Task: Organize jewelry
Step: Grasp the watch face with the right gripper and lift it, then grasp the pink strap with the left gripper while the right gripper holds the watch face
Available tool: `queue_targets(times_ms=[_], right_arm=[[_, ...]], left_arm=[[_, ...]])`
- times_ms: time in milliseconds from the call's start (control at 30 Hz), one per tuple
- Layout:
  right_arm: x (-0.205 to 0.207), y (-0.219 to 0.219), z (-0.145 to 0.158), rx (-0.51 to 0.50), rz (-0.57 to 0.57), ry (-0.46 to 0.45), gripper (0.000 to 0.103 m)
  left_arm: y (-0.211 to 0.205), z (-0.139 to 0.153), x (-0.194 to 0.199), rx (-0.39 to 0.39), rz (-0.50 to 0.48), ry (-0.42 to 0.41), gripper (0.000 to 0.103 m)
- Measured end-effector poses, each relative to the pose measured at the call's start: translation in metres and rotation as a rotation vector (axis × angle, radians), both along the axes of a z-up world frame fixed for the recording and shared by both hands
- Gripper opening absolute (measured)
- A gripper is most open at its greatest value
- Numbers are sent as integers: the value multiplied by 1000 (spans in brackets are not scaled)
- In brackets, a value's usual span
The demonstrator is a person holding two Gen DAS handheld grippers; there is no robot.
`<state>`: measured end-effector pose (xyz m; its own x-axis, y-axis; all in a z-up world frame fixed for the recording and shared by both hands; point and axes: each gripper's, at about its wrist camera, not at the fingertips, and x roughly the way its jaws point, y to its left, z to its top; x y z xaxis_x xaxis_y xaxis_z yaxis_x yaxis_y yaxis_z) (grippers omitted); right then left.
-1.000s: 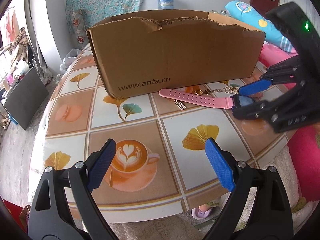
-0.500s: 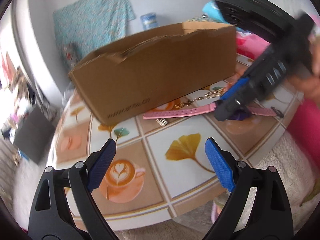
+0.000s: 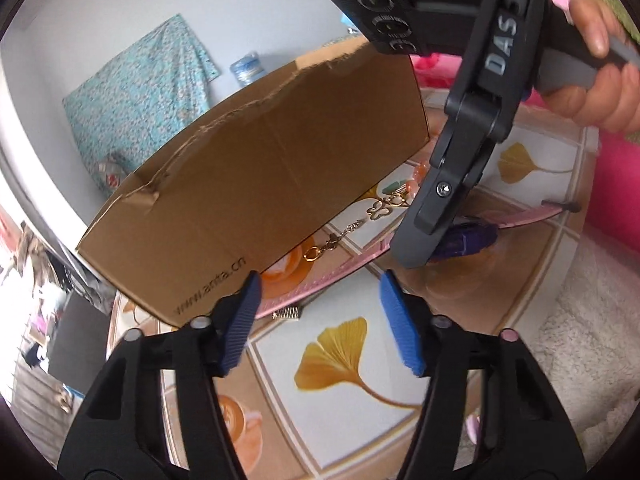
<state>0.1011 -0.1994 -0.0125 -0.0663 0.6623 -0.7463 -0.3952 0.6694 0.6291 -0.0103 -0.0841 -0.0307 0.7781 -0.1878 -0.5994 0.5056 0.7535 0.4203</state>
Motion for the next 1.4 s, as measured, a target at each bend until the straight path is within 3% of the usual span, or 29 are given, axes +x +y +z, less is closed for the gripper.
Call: queue_targets(times_ms=[133, 267, 433, 633, 833, 967, 1000, 1067, 1100, 1167, 1233, 1400], right_arm=[[10, -1, 0, 29, 27, -6, 44], [8, -5, -6, 46, 33, -7, 44], [4, -17, -7, 4, 14, -27, 46], [-17, -40, 12, 7, -98, -126, 53], [-56, -20, 15, -192, -53, -289, 58], [-71, -1, 14, -357, -47, -435, 58], [-73, 1, 13, -398, -49, -464, 56], [-77, 1, 11, -471, -54, -504, 39], [-78, -1, 11, -483, -67, -515, 35], [-78, -9, 13, -477, -105, -516, 14], [-77, -19, 17, -459, -152, -516, 7], [-80, -42, 34, -399, -239, -524, 5]], left_arm=[[-3, -1, 8, -1, -24, 37, 24], [4, 3, 17, -54, -35, 80, 12], [12, 12, 42, -178, -53, 238, 10], [28, 10, 76, -308, -39, 482, 9], [43, 7, 88, -424, -26, 666, 9], [46, 5, 94, -439, -20, 707, 8], [46, 5, 96, -441, -17, 714, 8], [41, 4, 101, -437, -11, 712, 8], [39, 4, 104, -434, -8, 708, 8], [37, 5, 105, -410, 6, 676, 6], [32, 7, 104, -384, 15, 638, 5], [33, 18, 99, -395, 3, 620, 3]])
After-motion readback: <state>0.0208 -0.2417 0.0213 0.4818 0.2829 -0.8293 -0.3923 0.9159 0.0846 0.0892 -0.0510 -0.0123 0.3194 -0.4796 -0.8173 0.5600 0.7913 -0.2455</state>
